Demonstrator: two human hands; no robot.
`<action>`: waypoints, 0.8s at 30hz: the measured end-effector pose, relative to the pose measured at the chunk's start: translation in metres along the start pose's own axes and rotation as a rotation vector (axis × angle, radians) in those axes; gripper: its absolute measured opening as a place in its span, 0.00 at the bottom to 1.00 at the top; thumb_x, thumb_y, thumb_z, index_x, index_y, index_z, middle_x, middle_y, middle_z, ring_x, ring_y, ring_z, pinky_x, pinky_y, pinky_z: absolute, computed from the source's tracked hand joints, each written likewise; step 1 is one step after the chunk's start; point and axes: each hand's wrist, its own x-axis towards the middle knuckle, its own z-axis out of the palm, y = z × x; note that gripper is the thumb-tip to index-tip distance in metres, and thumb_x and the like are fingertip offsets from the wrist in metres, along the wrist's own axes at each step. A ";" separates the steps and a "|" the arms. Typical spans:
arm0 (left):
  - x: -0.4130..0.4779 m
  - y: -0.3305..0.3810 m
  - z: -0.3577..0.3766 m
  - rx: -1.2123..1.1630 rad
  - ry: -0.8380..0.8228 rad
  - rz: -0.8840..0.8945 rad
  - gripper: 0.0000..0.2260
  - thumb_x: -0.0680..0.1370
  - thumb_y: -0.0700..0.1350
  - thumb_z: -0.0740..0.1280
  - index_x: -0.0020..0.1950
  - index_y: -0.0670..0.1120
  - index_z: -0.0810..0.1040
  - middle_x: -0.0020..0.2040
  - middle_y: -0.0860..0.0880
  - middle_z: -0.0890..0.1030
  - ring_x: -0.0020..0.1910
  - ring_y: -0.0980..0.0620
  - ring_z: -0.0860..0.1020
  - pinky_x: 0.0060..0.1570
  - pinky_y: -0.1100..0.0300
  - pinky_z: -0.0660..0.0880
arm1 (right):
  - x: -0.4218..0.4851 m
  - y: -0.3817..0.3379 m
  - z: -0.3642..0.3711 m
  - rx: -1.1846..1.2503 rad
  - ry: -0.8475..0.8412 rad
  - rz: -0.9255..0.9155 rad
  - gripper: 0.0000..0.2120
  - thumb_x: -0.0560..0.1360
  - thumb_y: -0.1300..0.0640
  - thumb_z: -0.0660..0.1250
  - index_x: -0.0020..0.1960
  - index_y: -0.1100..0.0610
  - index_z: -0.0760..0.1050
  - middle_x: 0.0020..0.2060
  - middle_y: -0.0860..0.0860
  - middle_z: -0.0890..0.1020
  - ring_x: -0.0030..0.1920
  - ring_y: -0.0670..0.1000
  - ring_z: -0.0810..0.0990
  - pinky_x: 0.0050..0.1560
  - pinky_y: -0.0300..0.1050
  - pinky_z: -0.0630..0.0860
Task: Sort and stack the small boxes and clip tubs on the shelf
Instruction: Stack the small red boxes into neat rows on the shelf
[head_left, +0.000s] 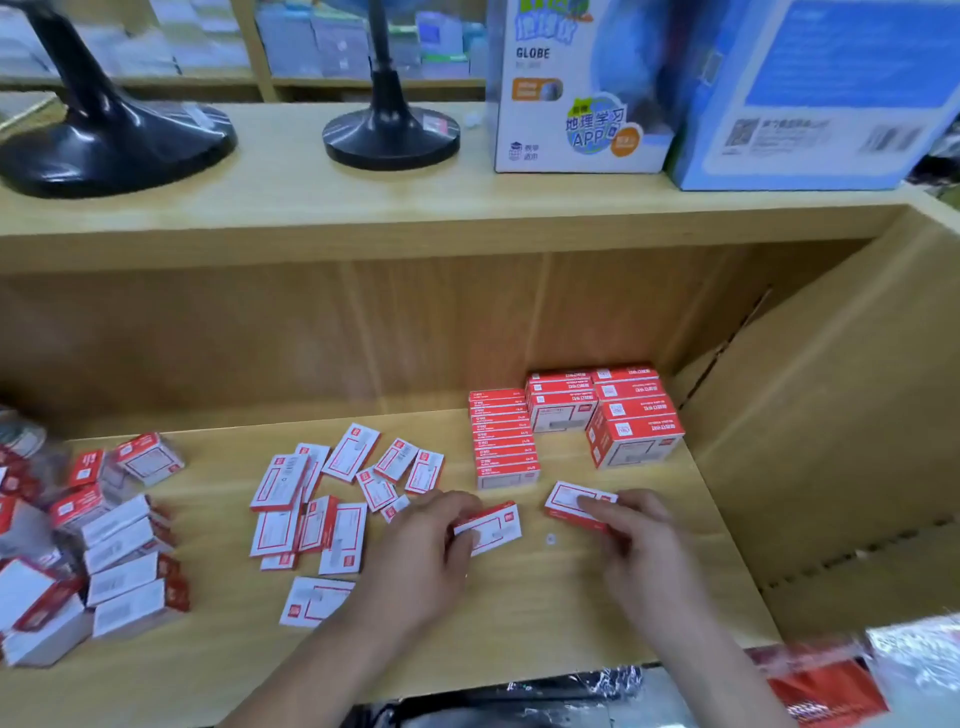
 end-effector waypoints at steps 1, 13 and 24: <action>0.001 -0.002 0.002 0.028 0.011 0.001 0.12 0.77 0.42 0.70 0.58 0.55 0.81 0.42 0.66 0.75 0.38 0.68 0.73 0.43 0.69 0.68 | 0.001 0.002 0.000 0.089 -0.042 0.060 0.34 0.66 0.80 0.66 0.49 0.40 0.83 0.50 0.40 0.75 0.48 0.49 0.82 0.54 0.29 0.73; -0.009 -0.011 0.011 0.027 0.051 0.045 0.14 0.76 0.41 0.70 0.58 0.56 0.82 0.47 0.61 0.77 0.43 0.66 0.75 0.45 0.67 0.72 | 0.014 0.012 -0.004 0.410 -0.051 0.277 0.24 0.69 0.77 0.70 0.59 0.55 0.78 0.46 0.49 0.83 0.37 0.40 0.81 0.40 0.26 0.75; 0.001 0.011 0.008 -0.002 0.051 0.069 0.10 0.76 0.42 0.72 0.54 0.53 0.83 0.41 0.62 0.75 0.39 0.61 0.76 0.38 0.72 0.67 | 0.025 -0.019 0.013 0.268 -0.098 -0.103 0.27 0.70 0.76 0.69 0.46 0.42 0.78 0.49 0.43 0.79 0.50 0.38 0.80 0.51 0.30 0.77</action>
